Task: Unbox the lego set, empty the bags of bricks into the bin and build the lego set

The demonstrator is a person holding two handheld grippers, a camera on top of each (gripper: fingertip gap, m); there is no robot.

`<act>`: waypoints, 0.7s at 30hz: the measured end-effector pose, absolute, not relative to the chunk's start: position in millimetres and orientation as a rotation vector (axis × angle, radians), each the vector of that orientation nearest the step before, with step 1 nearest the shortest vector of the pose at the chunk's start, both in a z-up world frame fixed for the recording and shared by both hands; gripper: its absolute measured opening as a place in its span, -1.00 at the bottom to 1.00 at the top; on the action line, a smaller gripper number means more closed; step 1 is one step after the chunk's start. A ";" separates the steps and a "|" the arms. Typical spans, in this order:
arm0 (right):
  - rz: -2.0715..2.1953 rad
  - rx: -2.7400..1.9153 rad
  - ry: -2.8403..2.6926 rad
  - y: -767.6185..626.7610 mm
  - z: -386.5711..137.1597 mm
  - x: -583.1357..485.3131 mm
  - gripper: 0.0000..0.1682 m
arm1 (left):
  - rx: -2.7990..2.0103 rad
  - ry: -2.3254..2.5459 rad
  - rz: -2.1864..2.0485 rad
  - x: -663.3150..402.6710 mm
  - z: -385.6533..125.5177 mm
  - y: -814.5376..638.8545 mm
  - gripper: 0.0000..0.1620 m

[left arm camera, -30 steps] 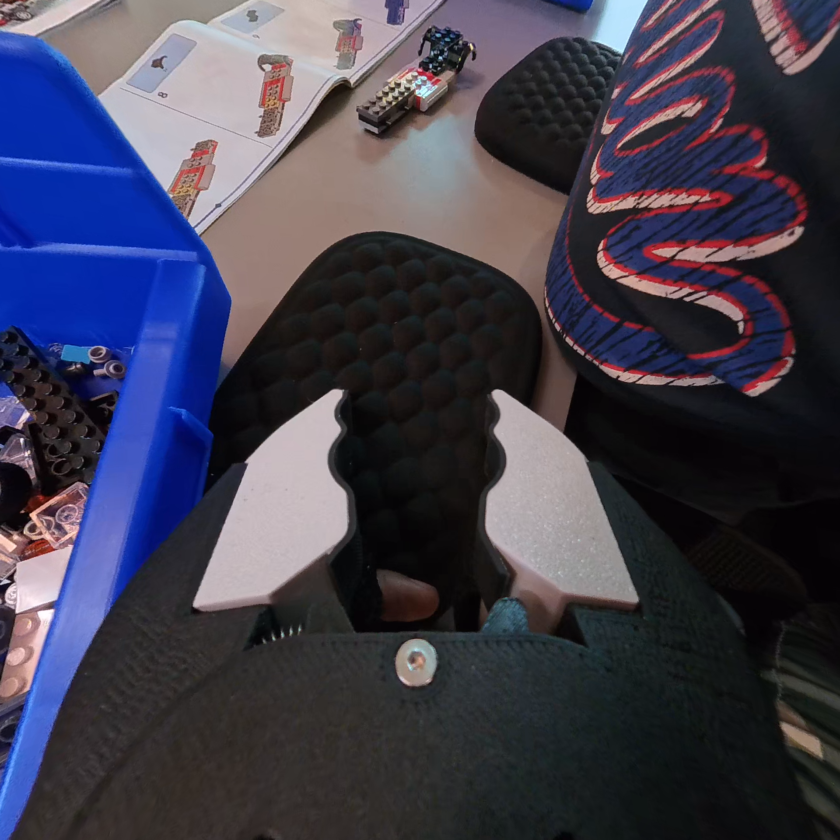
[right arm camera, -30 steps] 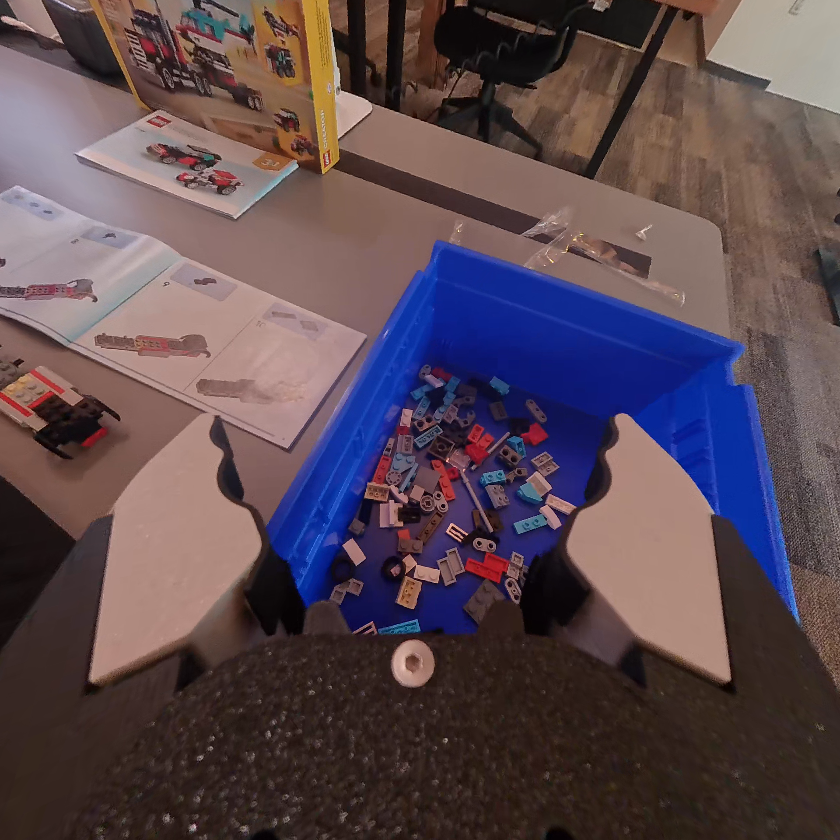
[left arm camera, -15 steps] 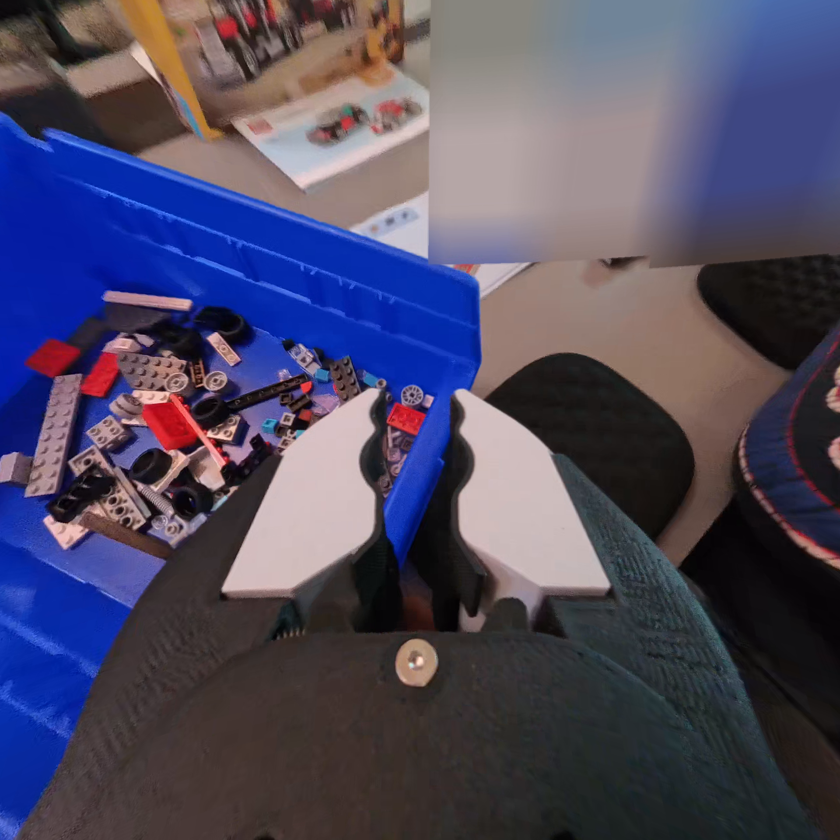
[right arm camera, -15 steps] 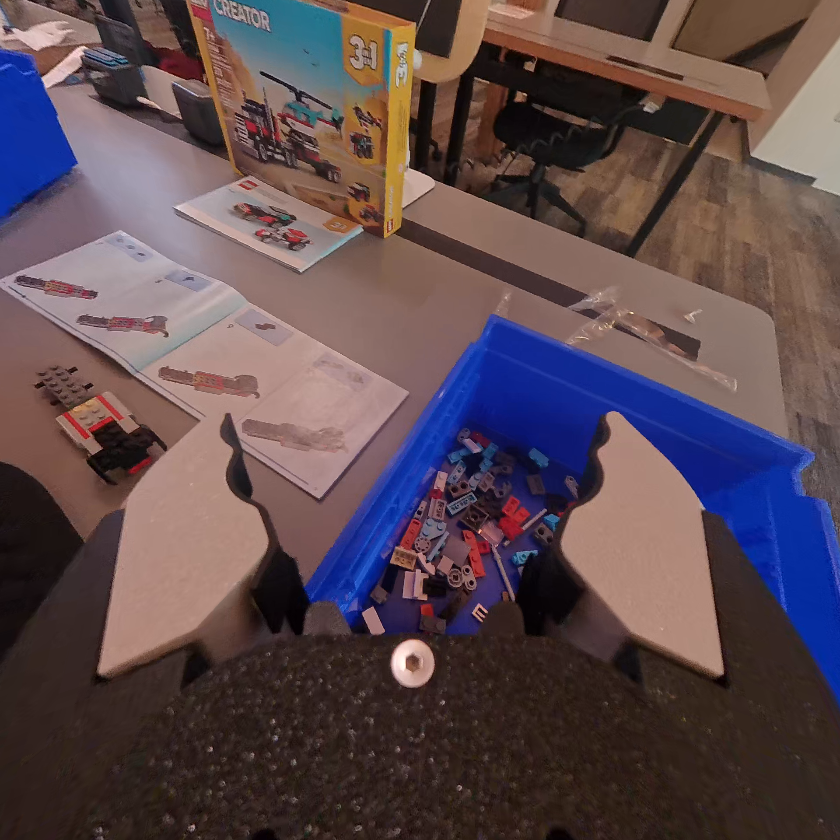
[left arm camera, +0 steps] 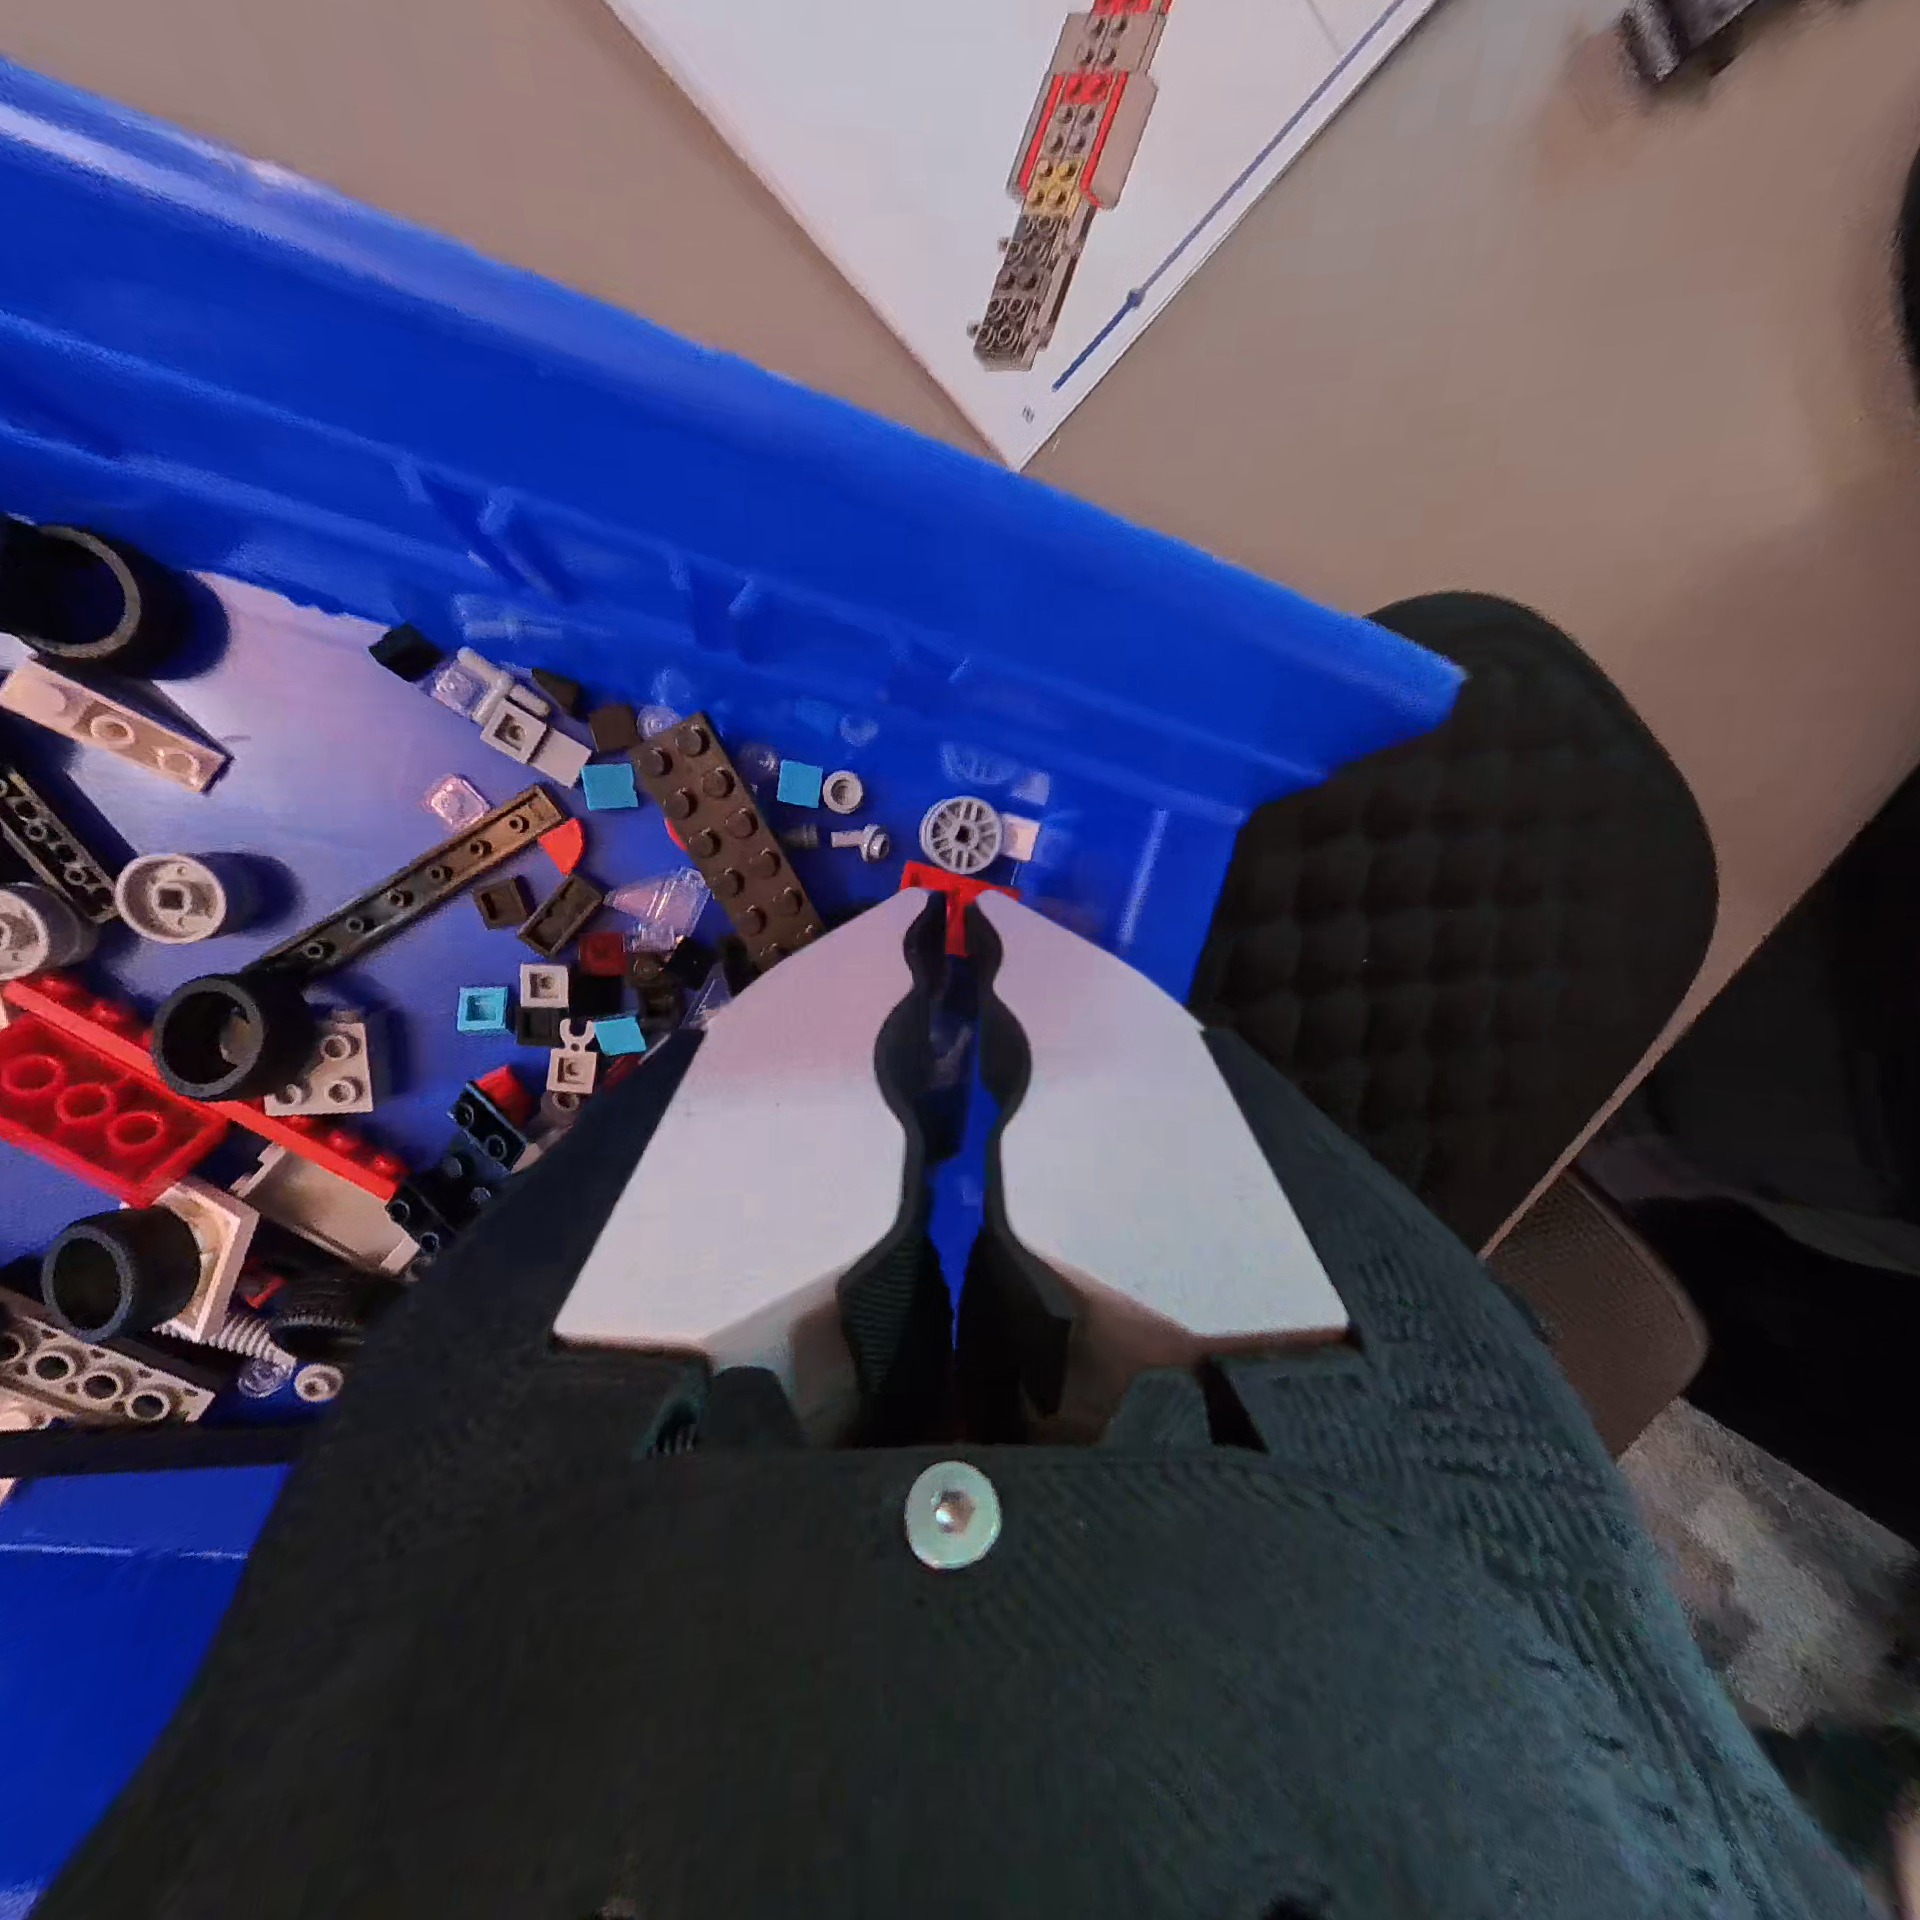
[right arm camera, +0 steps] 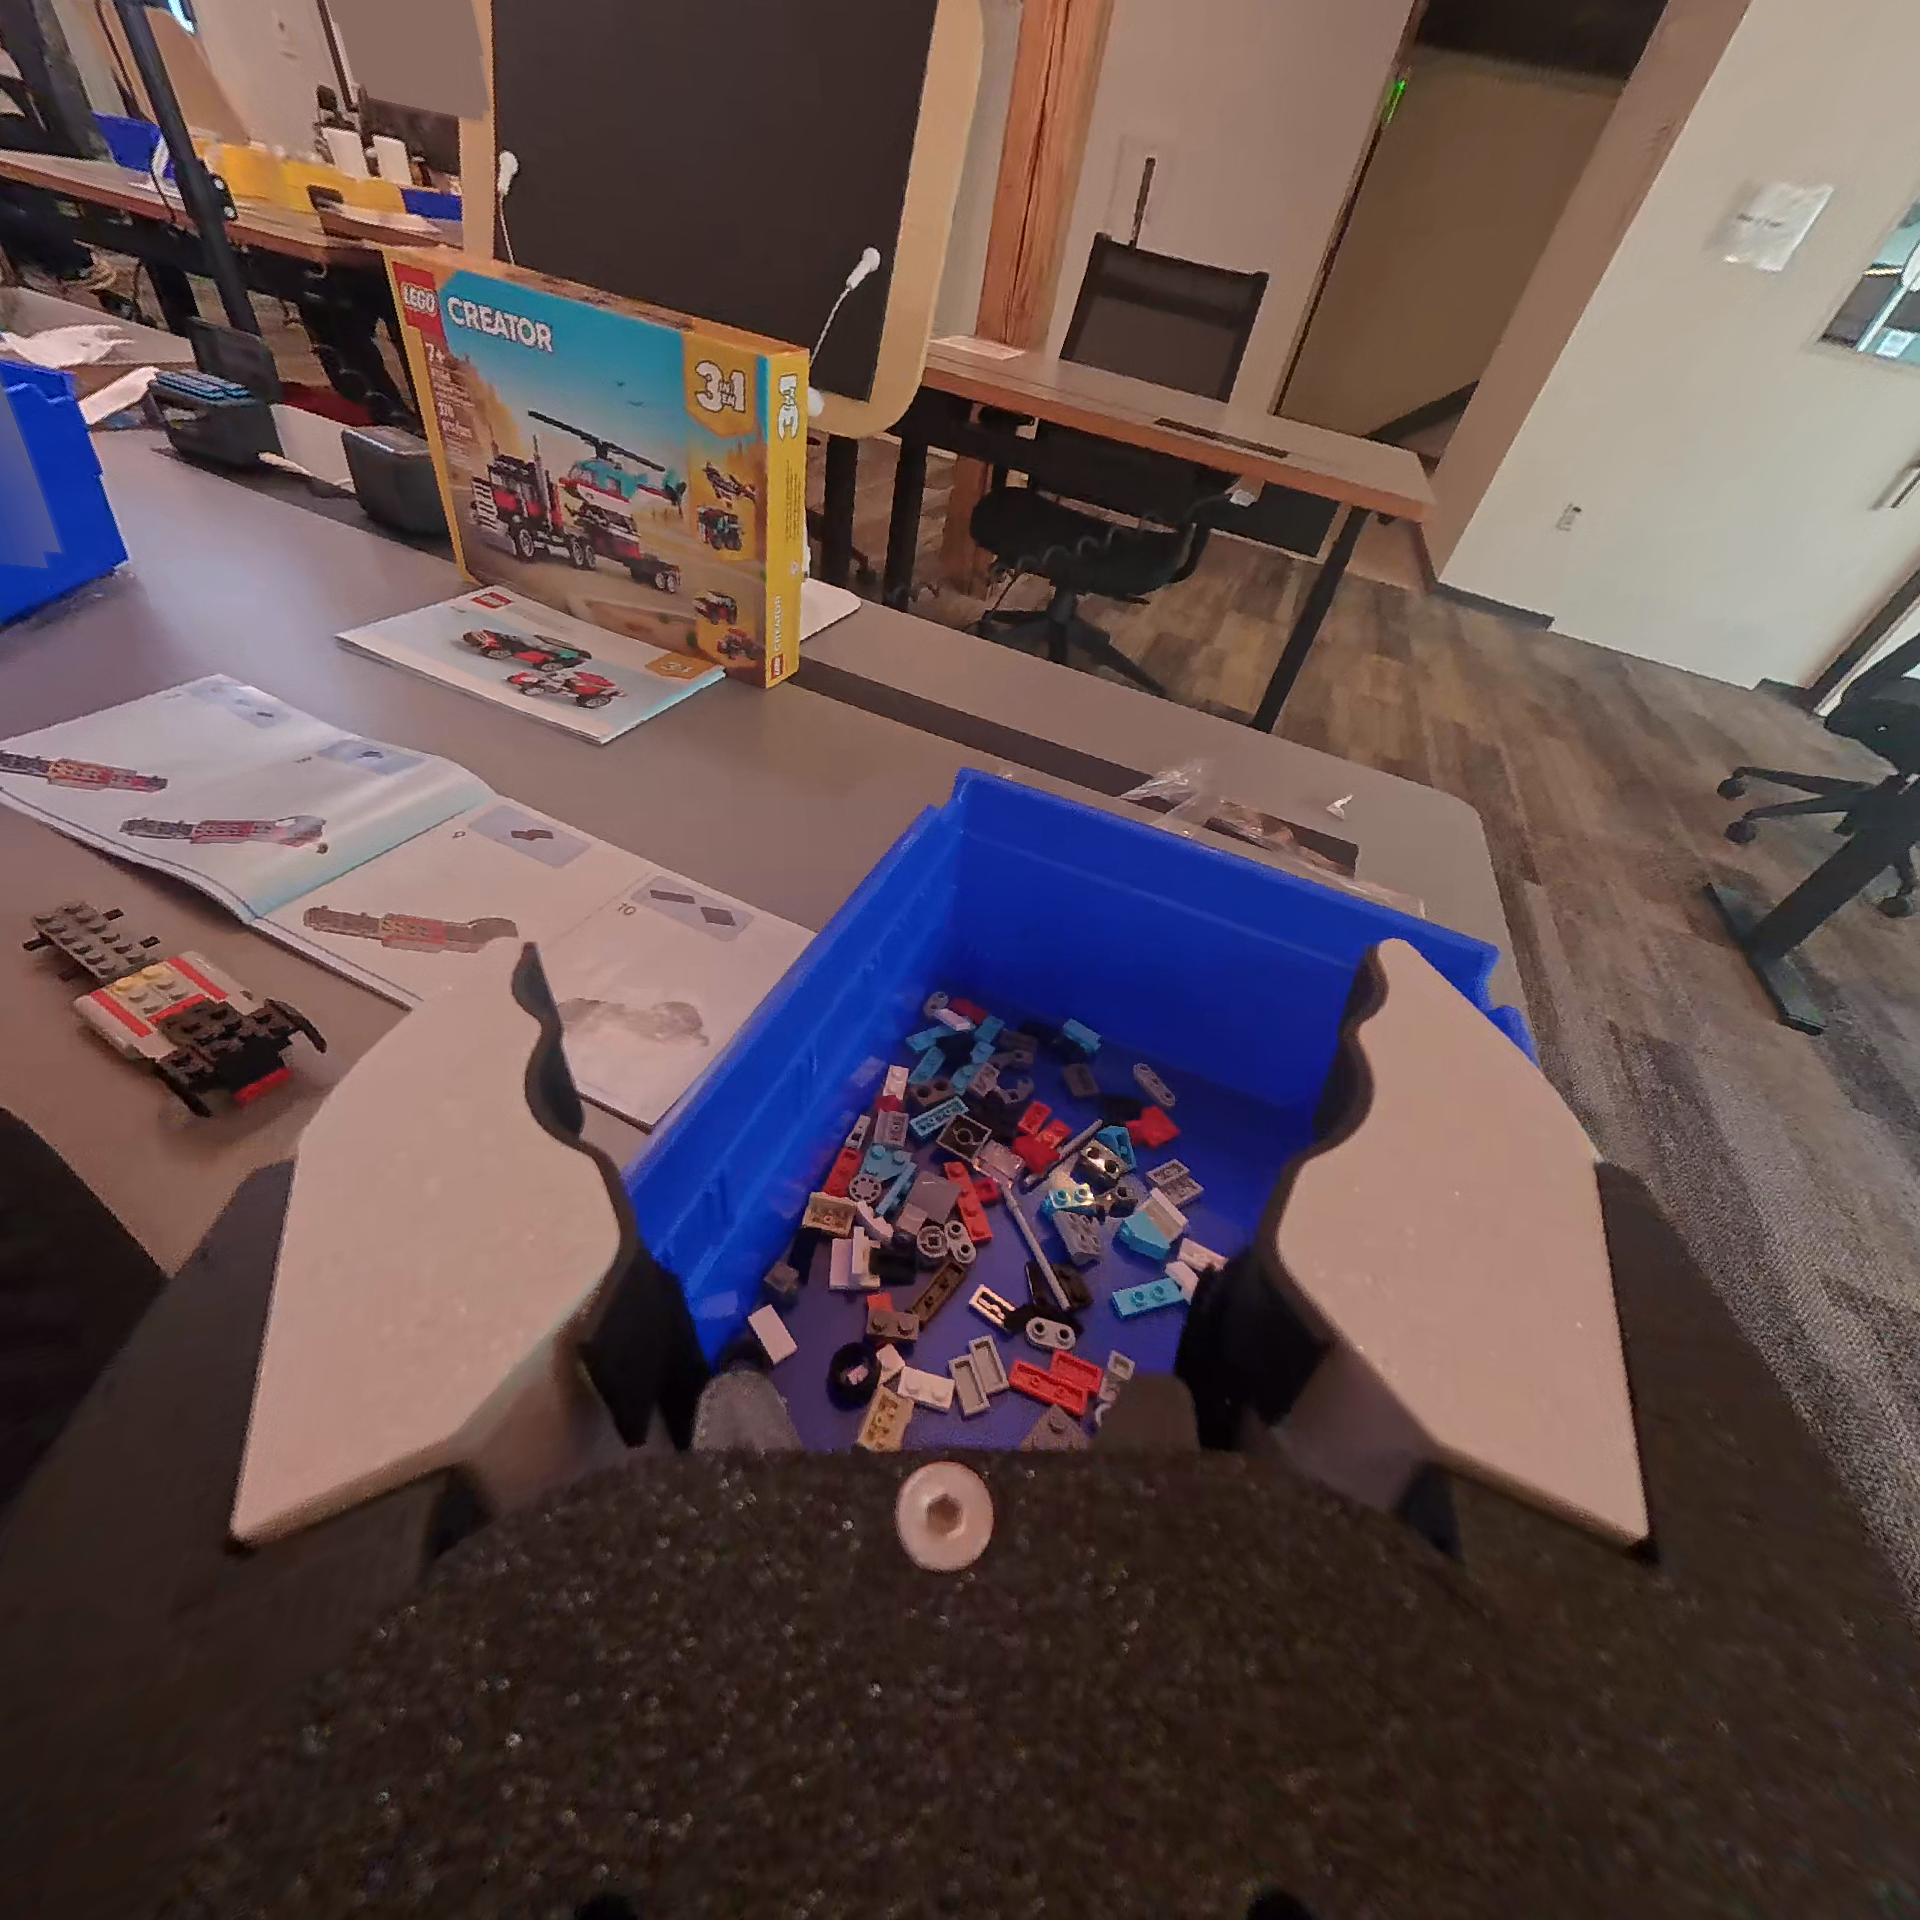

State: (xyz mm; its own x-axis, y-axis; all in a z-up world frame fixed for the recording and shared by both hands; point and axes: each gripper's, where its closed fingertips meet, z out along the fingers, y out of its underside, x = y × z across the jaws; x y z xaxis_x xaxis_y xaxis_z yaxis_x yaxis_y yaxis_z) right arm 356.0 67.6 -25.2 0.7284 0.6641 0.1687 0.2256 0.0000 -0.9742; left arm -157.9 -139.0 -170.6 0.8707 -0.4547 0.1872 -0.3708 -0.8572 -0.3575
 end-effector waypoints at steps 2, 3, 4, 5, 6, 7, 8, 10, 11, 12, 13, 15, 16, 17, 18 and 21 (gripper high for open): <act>0.398 -1.562 -0.740 66.7 -26.0 359.2 0.66 | -2.797 0.598 -0.342 -164.2 -179.4 -141.4 -0.93; 0.400 -1.558 -0.738 66.4 -26.4 360.2 0.66 | -2.838 0.578 -0.294 -170.1 -182.2 -143.6 -0.90; 0.403 -1.556 -0.736 66.2 -26.8 361.1 0.66 | -2.866 0.555 -0.205 -178.8 -182.4 -144.5 -0.88; 0.405 -1.554 -0.733 65.9 -27.3 362.0 0.66 | -2.877 0.523 -0.068 -191.9 -180.1 -143.4 -0.85; 0.407 -1.553 -0.730 65.8 -27.9 363.0 0.66 | -2.880 0.486 0.082 -206.6 -176.0 -142.4 -0.83; 0.409 -1.552 -0.727 65.6 -28.5 363.6 0.65 | -2.873 0.471 0.161 -214.5 -171.7 -142.5 -0.81; 0.412 -1.550 -0.724 65.8 -28.9 364.2 0.65 | -2.851 0.488 0.124 -210.1 -168.9 -142.2 -0.75; 0.419 -1.545 -0.720 66.4 -29.7 364.6 0.65 | -2.800 0.532 -0.058 -188.5 -166.9 -140.8 -0.71; 0.422 -1.544 -0.720 66.8 -30.3 364.5 0.64 | -2.805 0.543 -0.098 -183.1 -168.4 -141.4 -0.71; 0.424 -1.545 -0.720 67.2 -31.0 364.3 0.64 | -2.827 0.557 -0.084 -183.2 -171.7 -142.8 -0.71; 0.426 -1.546 -0.723 67.5 -31.7 364.0 0.64 | -2.849 0.580 -0.046 -185.5 -175.4 -144.0 -0.71; 0.424 -1.549 -0.727 67.9 -33.1 364.2 0.64 | -2.870 0.615 -0.001 -188.1 -181.7 -143.3 -0.71; 0.421 -1.551 -0.729 67.9 -33.6 364.6 0.64 | -2.872 0.614 0.002 -189.0 -183.2 -141.6 -0.68; 0.419 -1.553 -0.730 67.7 -34.1 365.2 0.64 | -2.866 0.606 -0.012 -188.6 -182.9 -139.5 -0.66; 0.418 -1.554 -0.730 67.4 -34.3 365.9 0.63 | -2.856 0.598 -0.021 -188.8 -182.3 -137.1 -0.63; 0.413 -1.559 -0.729 66.1 -35.4 368.2 0.63 | -2.865 0.602 -0.074 -187.7 -185.6 -136.6 -0.57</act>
State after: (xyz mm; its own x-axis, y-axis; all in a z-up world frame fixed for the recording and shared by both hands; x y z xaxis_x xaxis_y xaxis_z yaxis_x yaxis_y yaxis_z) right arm 368.2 66.1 -35.4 0.7313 0.6636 0.1576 0.2060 0.0053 -0.9785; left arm -187.7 -136.6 -185.6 0.9152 -0.4029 0.0055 -0.3922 -0.8939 -0.2172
